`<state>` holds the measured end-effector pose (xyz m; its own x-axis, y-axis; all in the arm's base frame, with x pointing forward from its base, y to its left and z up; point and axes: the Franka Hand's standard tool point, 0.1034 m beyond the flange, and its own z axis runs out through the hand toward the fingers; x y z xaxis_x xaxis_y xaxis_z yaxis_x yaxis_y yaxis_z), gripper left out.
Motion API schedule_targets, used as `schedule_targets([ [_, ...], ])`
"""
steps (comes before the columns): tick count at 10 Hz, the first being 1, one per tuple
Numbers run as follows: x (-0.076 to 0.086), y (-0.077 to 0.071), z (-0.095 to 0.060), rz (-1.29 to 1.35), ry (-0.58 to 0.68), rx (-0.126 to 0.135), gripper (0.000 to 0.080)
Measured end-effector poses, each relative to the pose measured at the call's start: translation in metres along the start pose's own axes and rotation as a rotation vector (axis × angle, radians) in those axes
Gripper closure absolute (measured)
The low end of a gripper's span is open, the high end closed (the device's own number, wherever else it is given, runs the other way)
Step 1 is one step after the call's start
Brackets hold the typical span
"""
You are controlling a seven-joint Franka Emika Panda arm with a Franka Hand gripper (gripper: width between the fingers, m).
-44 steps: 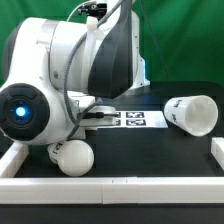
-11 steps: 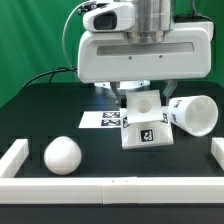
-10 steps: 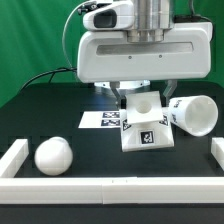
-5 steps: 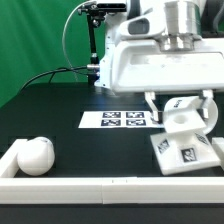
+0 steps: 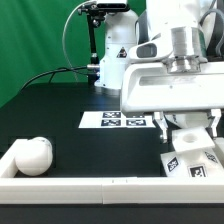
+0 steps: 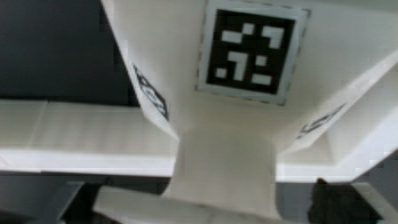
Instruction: Assemble lamp
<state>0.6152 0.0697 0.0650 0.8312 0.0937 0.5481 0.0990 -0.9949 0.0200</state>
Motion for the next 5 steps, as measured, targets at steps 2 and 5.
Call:
schedule_targets([
  [2, 0.003, -0.0043, 0.003, 0.011, 0.006, 0.002, 0.0272],
  [5, 0.0048, -0.0089, 0.0044, 0.035, 0.015, 0.0, 0.0272],
])
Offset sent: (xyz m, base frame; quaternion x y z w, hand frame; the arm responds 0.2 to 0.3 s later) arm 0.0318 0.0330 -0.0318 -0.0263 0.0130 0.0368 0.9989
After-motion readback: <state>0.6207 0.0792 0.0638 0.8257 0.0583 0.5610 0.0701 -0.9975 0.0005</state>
